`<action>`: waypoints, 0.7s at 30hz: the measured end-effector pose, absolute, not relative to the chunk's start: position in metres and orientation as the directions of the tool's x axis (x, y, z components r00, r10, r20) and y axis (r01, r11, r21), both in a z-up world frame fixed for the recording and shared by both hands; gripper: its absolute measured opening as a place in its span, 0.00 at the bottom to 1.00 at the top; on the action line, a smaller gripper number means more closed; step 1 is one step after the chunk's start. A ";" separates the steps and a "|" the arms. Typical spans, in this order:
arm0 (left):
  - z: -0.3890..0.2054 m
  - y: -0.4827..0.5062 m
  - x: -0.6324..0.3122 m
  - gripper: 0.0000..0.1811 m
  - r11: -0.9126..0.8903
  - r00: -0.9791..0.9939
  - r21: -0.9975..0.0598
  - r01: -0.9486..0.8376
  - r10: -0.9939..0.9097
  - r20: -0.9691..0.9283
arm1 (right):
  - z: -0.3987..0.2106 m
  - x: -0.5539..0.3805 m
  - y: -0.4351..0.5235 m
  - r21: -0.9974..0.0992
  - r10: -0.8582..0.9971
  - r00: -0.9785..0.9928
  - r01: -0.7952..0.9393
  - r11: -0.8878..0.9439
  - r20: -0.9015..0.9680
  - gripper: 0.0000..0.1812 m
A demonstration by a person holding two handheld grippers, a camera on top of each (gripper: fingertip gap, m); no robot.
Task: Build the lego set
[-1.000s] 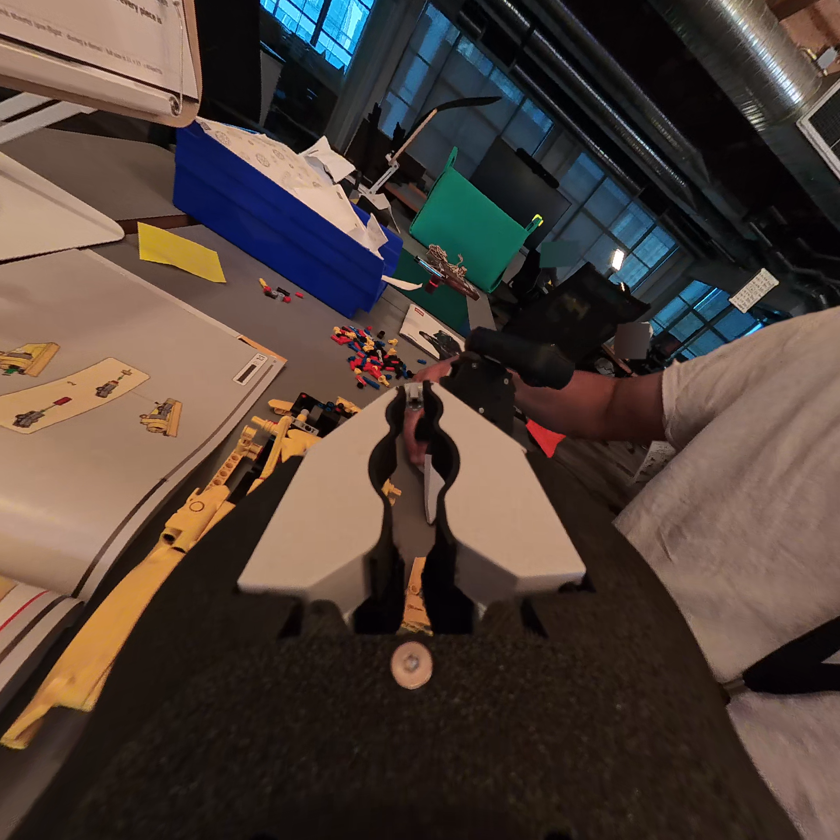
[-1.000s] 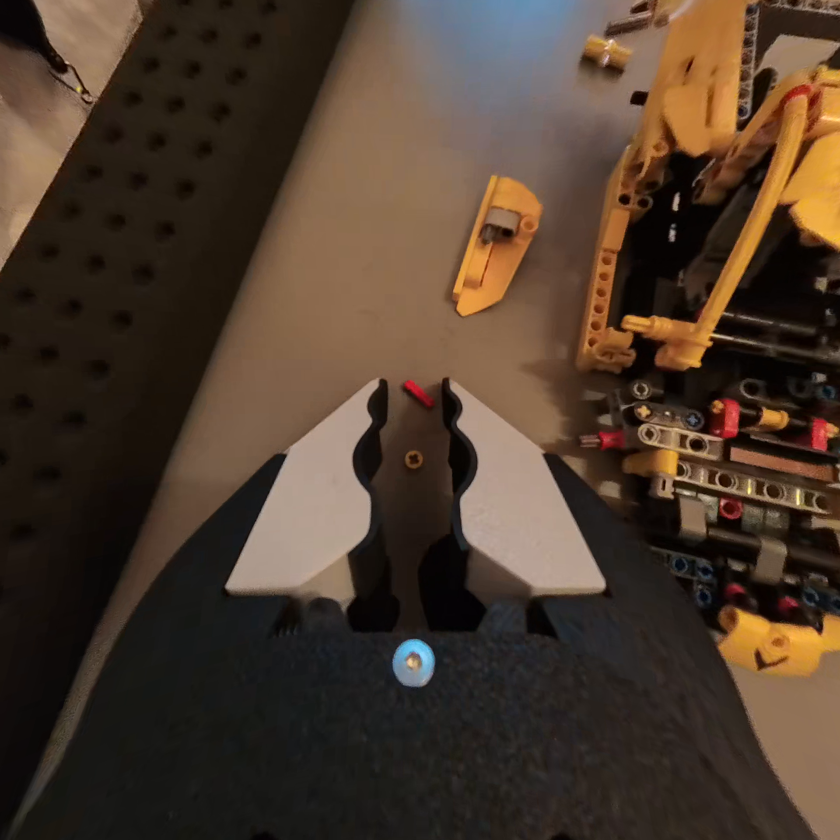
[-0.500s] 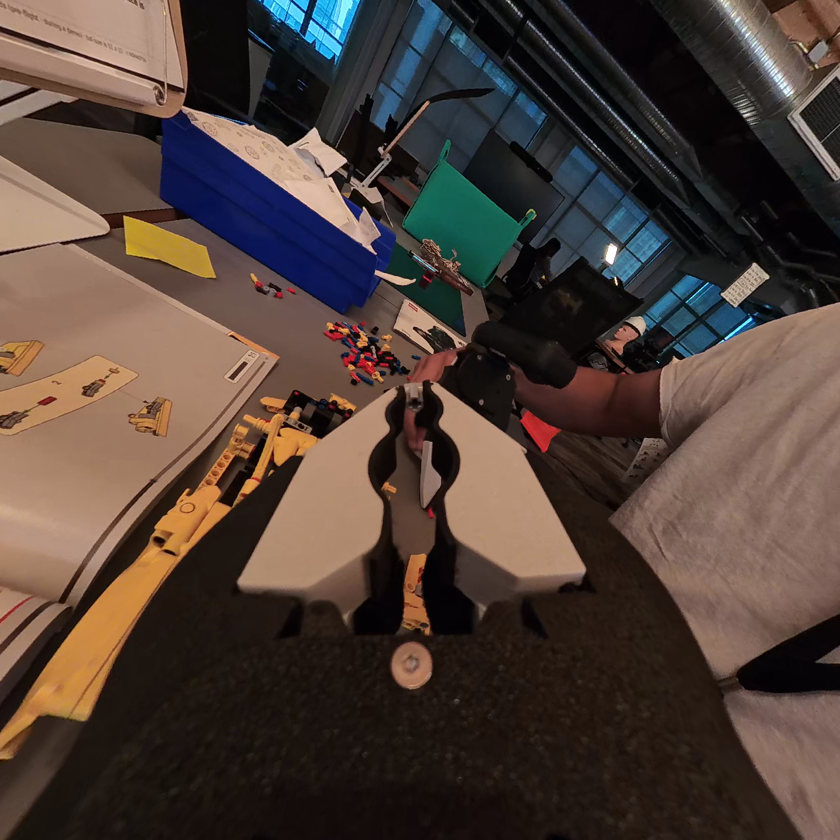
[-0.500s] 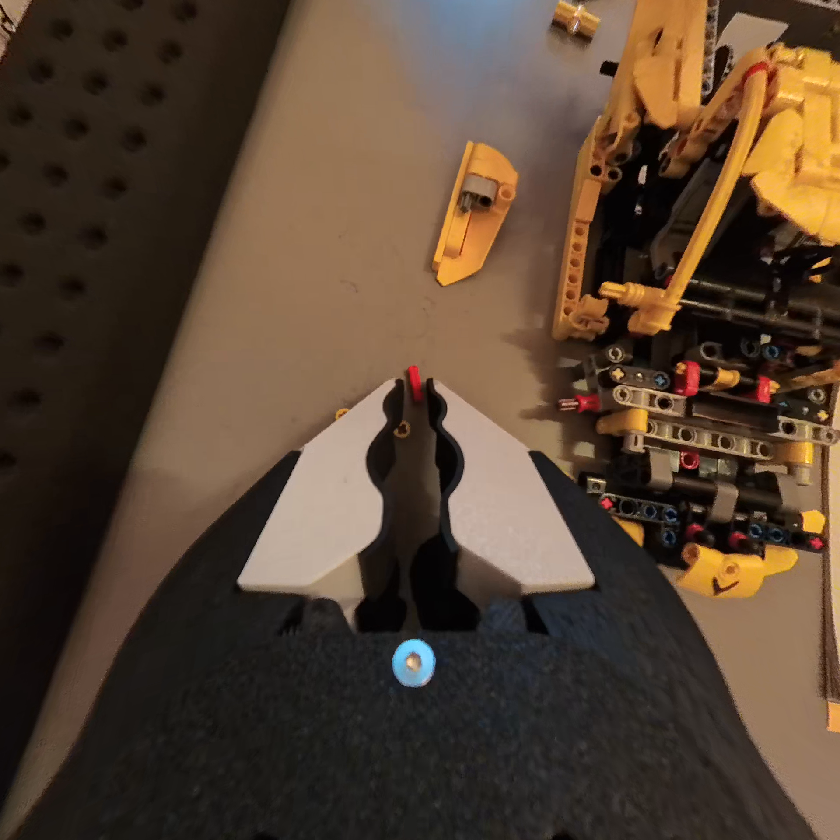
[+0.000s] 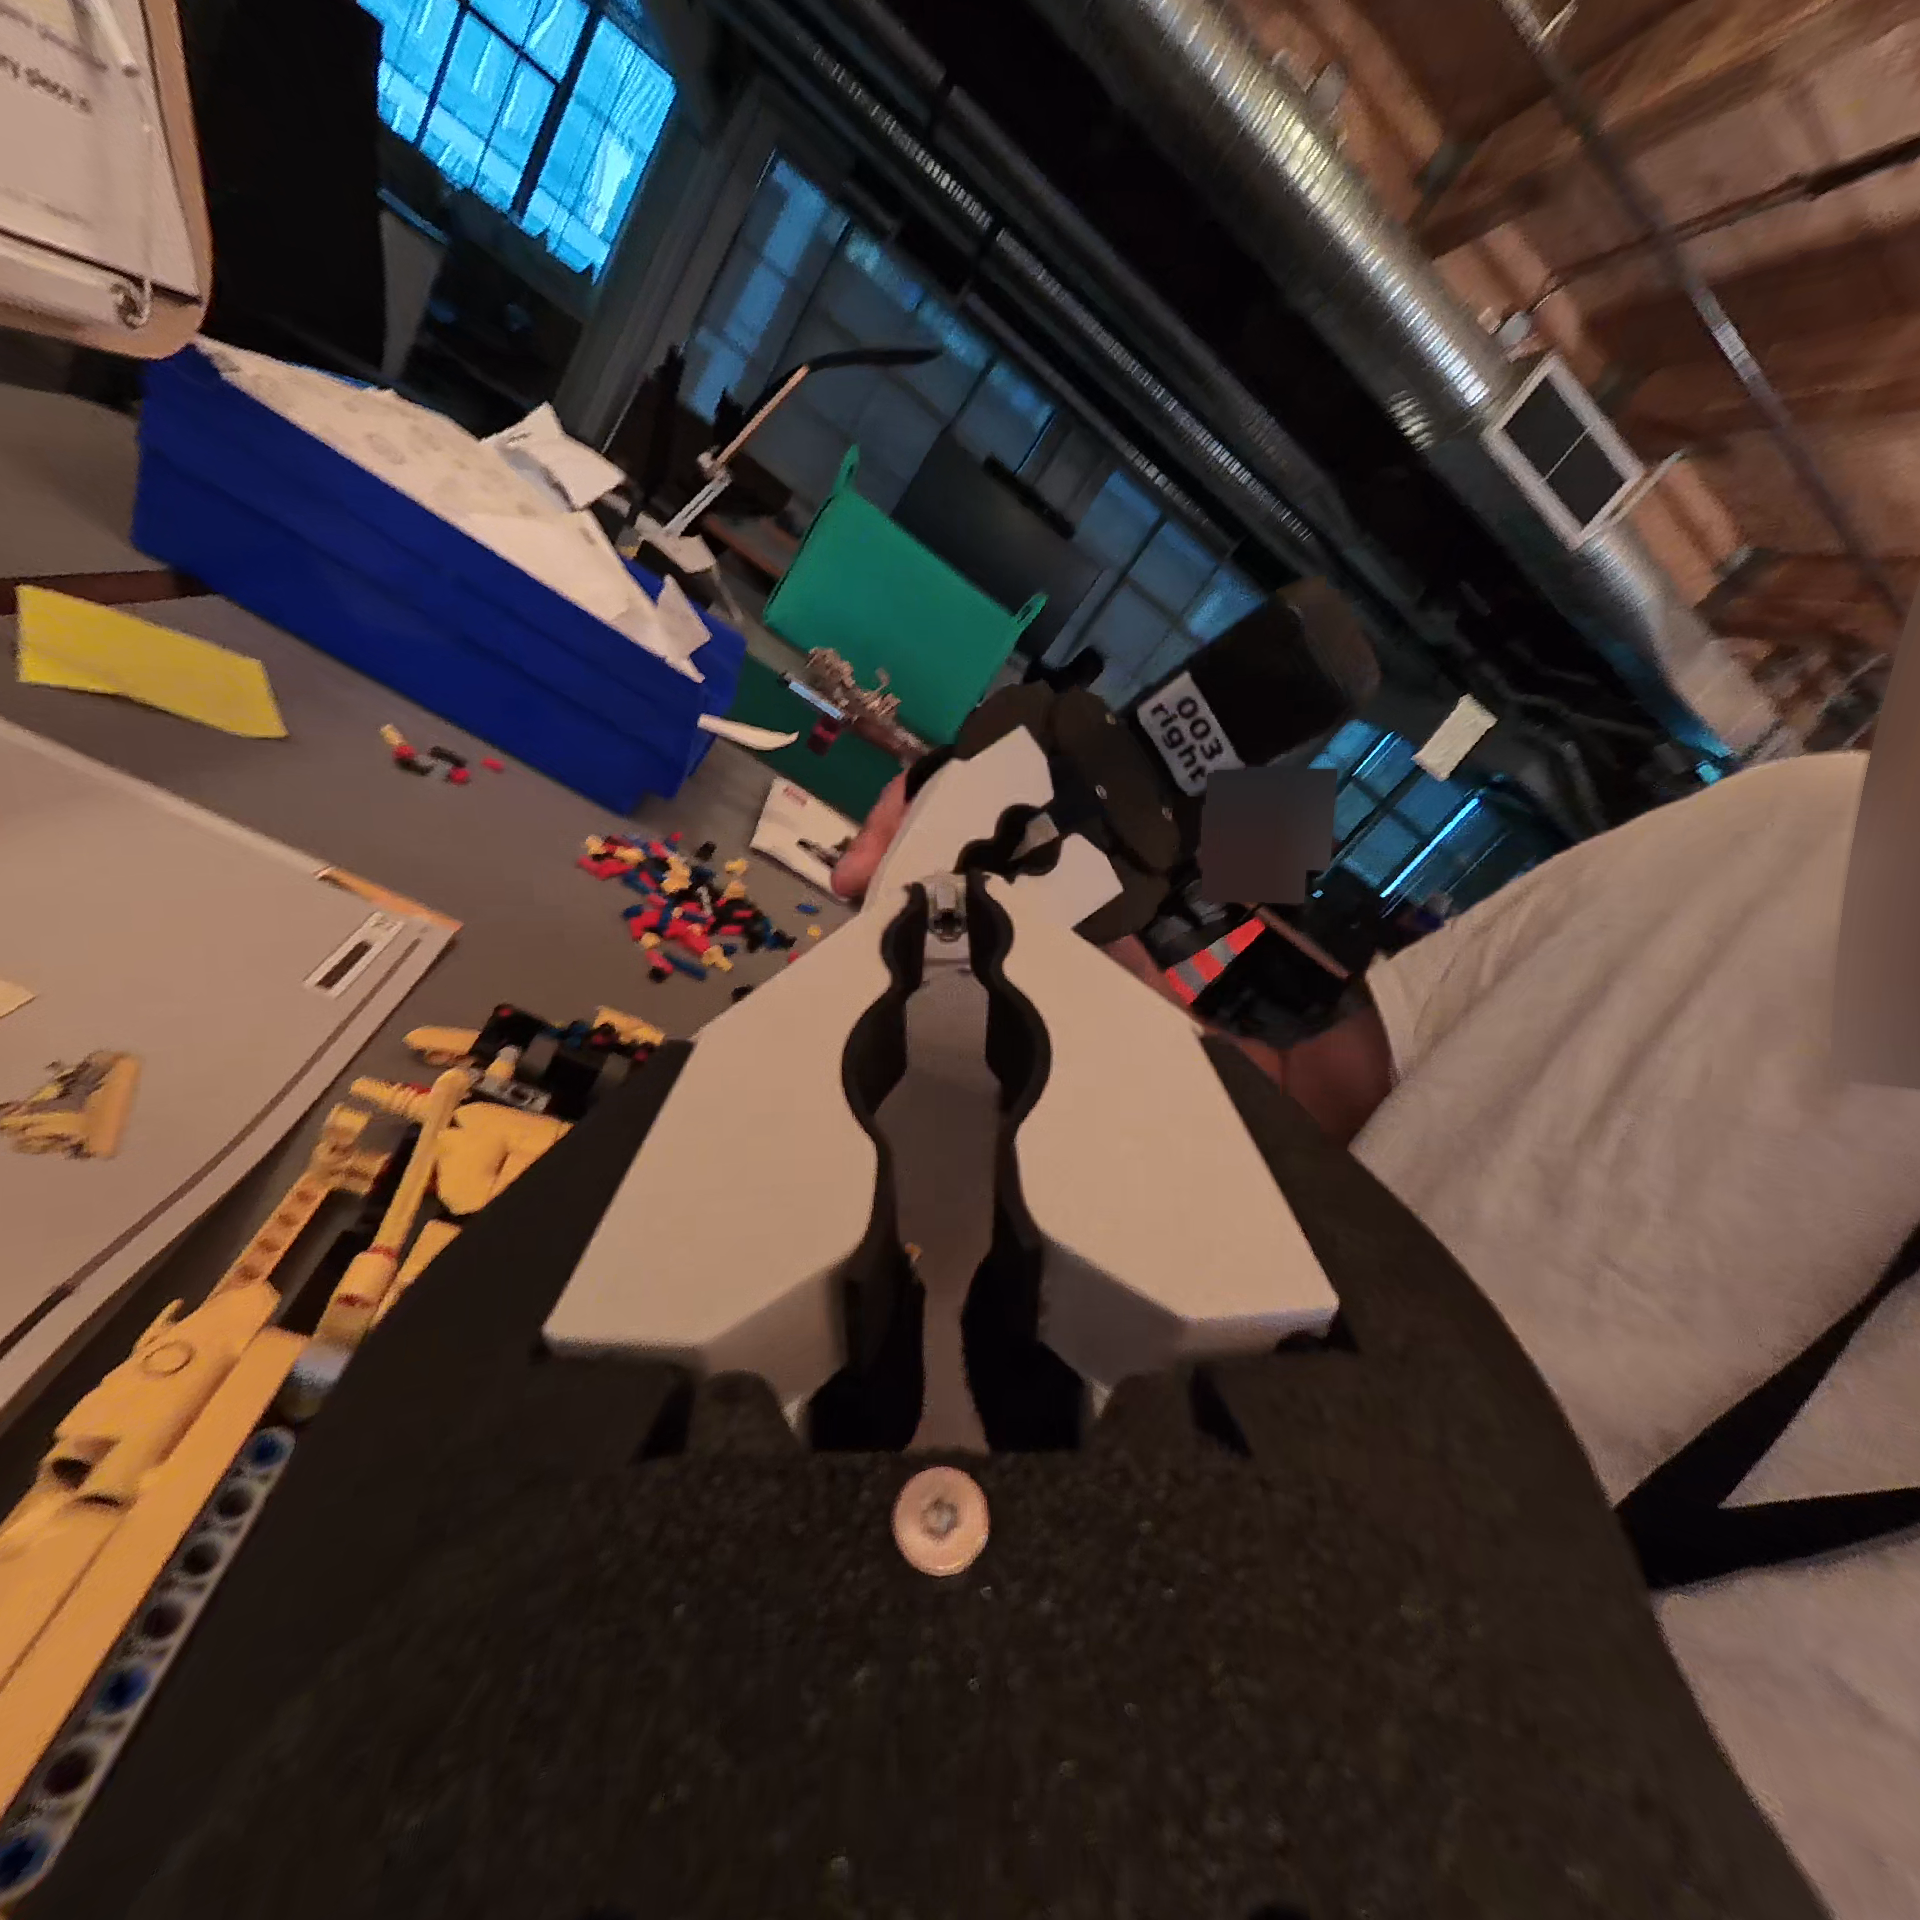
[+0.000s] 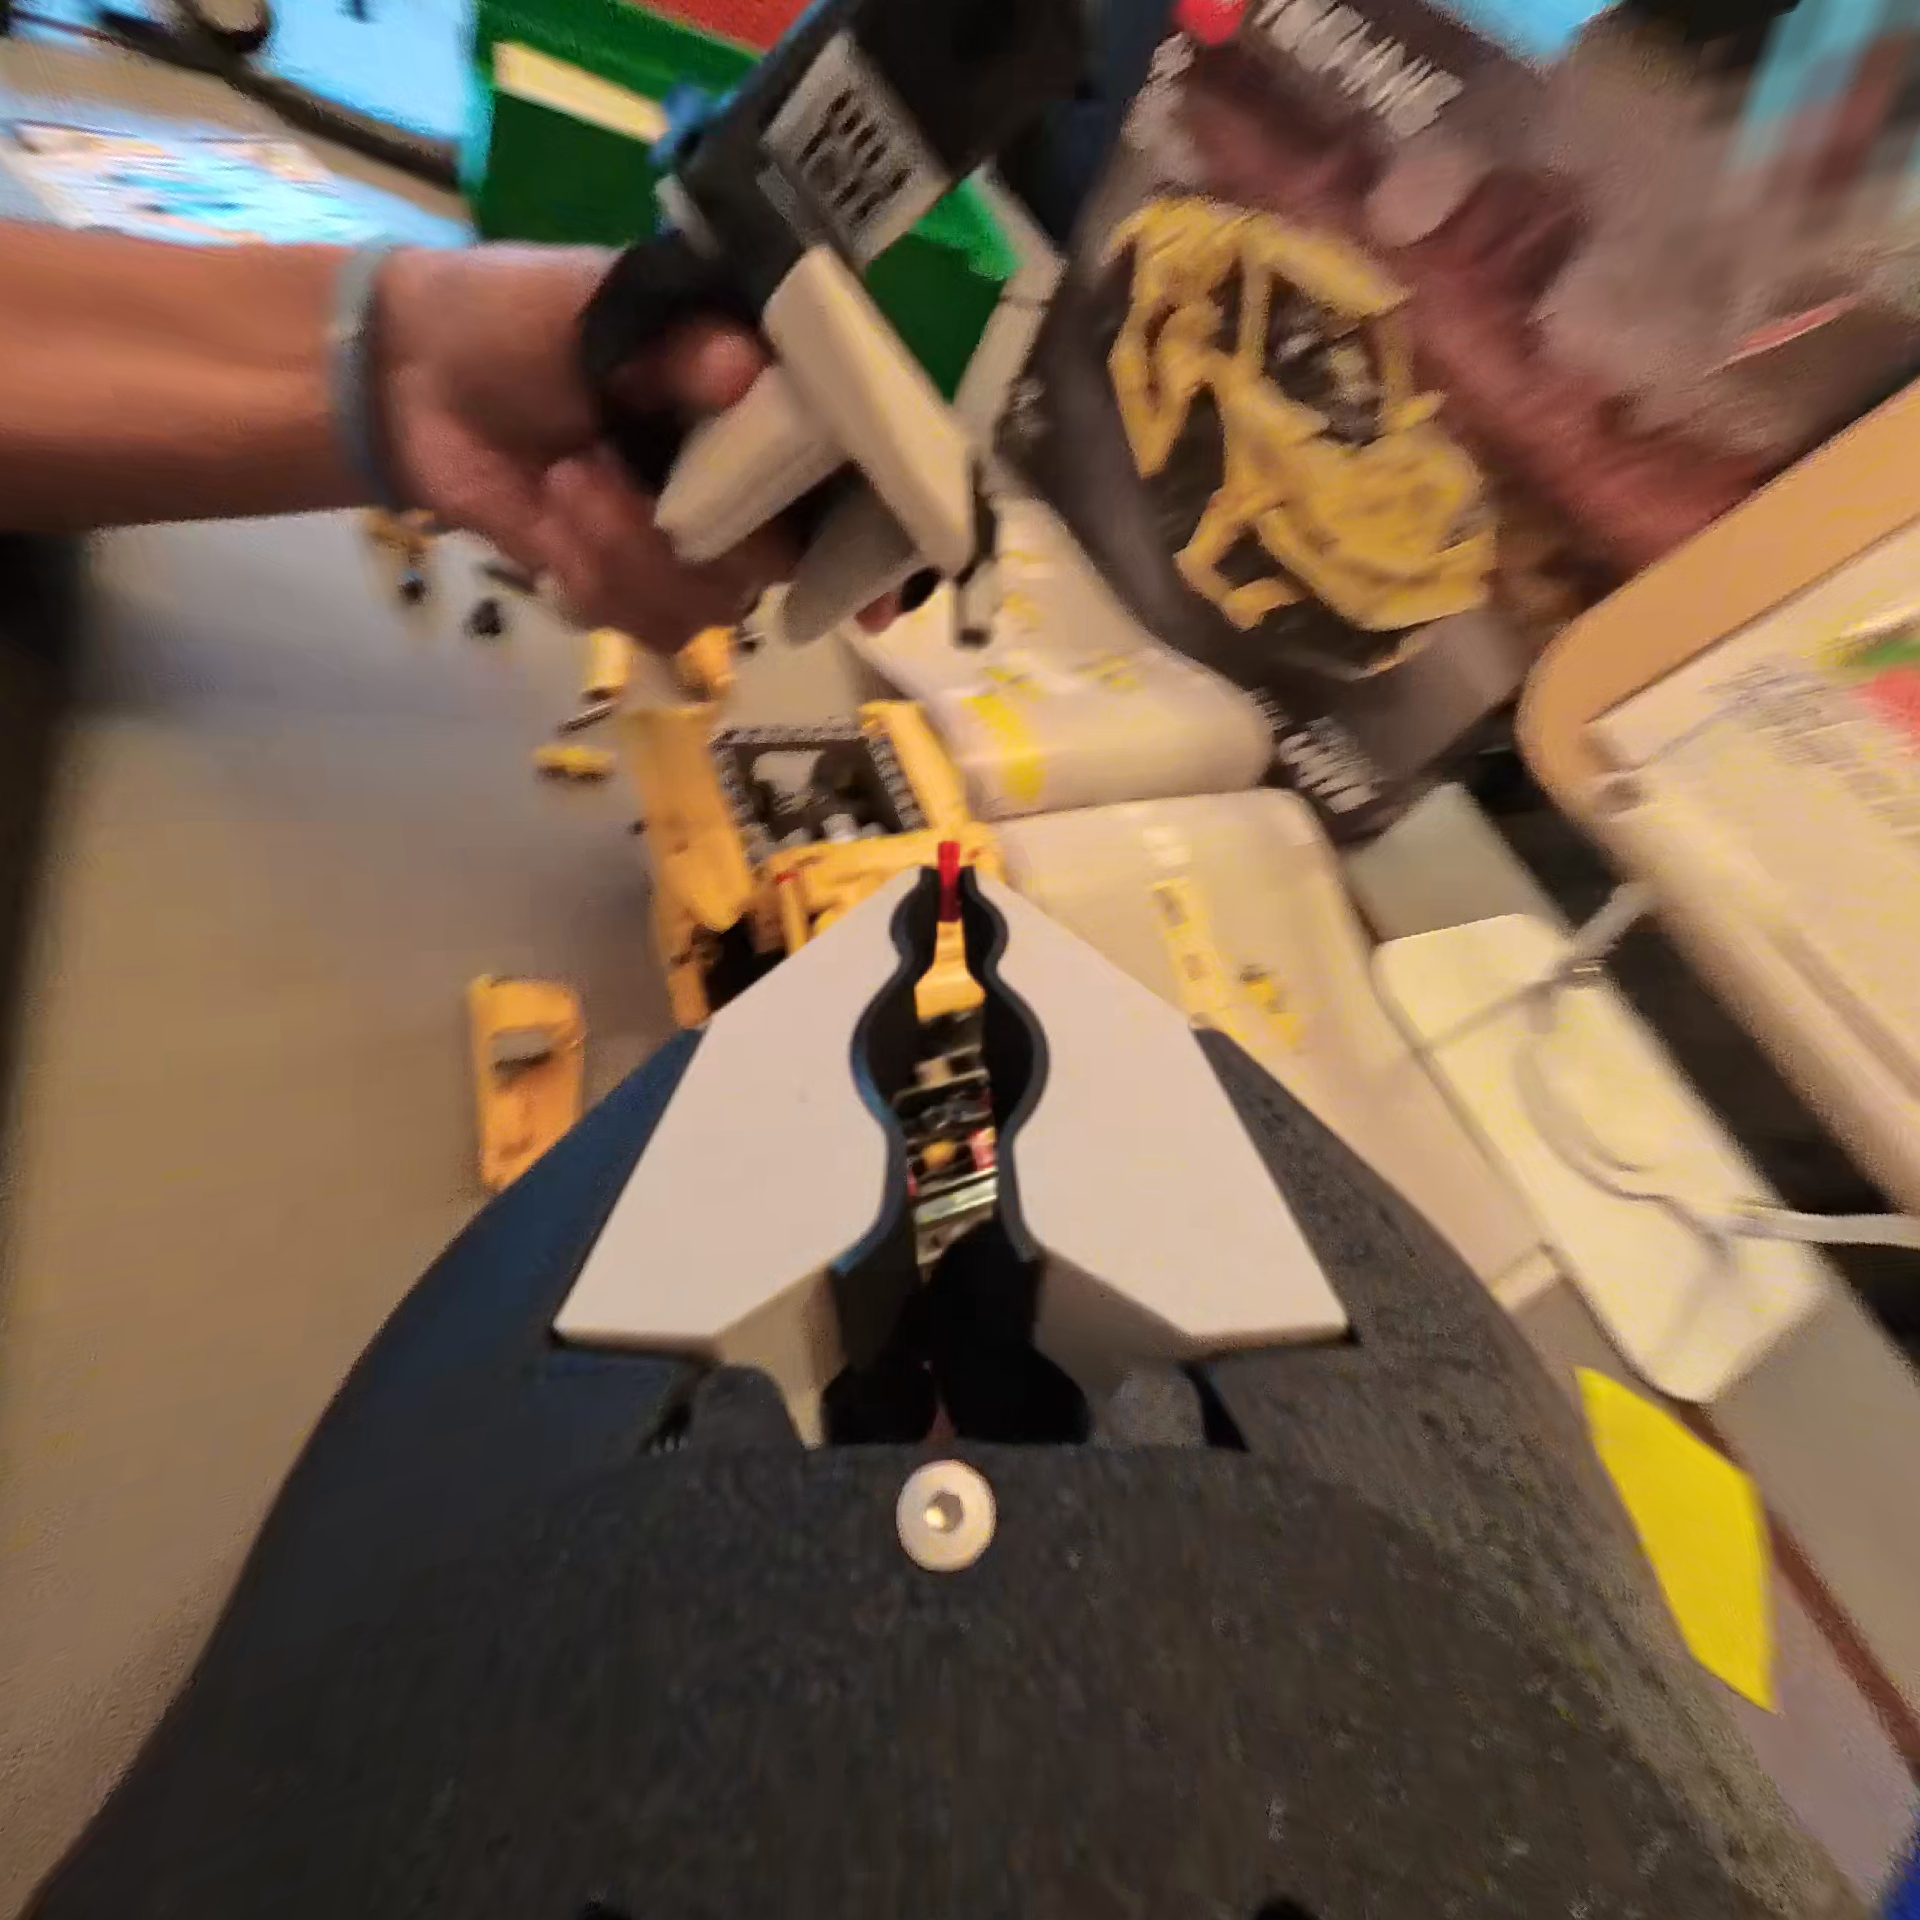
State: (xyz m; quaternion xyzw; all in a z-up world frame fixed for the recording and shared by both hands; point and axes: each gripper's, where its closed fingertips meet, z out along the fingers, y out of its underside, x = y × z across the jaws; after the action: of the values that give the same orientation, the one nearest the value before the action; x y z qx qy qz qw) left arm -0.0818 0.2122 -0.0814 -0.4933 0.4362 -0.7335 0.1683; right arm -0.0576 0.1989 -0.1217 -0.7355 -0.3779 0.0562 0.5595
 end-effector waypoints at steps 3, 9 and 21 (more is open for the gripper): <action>-0.071 0.212 -0.084 0.04 -0.603 -0.501 -0.785 -0.140 -0.641 0.582 | -0.097 -0.061 0.207 -0.874 0.518 0.775 0.476 -0.100 0.363 0.01; -0.062 0.214 -0.085 0.04 -0.667 -0.546 -0.737 -0.110 -0.579 0.605 | -0.086 -0.067 0.206 -0.816 0.454 0.757 0.569 -0.105 0.469 0.01; -0.070 0.200 -0.075 0.04 -0.653 -0.552 -0.743 -0.144 -0.571 0.608 | -0.083 -0.069 0.204 -0.673 0.425 0.652 0.729 -0.122 0.629 0.01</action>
State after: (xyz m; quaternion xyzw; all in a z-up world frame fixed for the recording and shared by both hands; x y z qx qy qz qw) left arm -0.0746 0.2004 -0.0696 -0.4536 0.3938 -0.7879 0.1354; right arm -0.0693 0.2040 -0.0832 -0.7354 -0.3922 -0.1426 0.5338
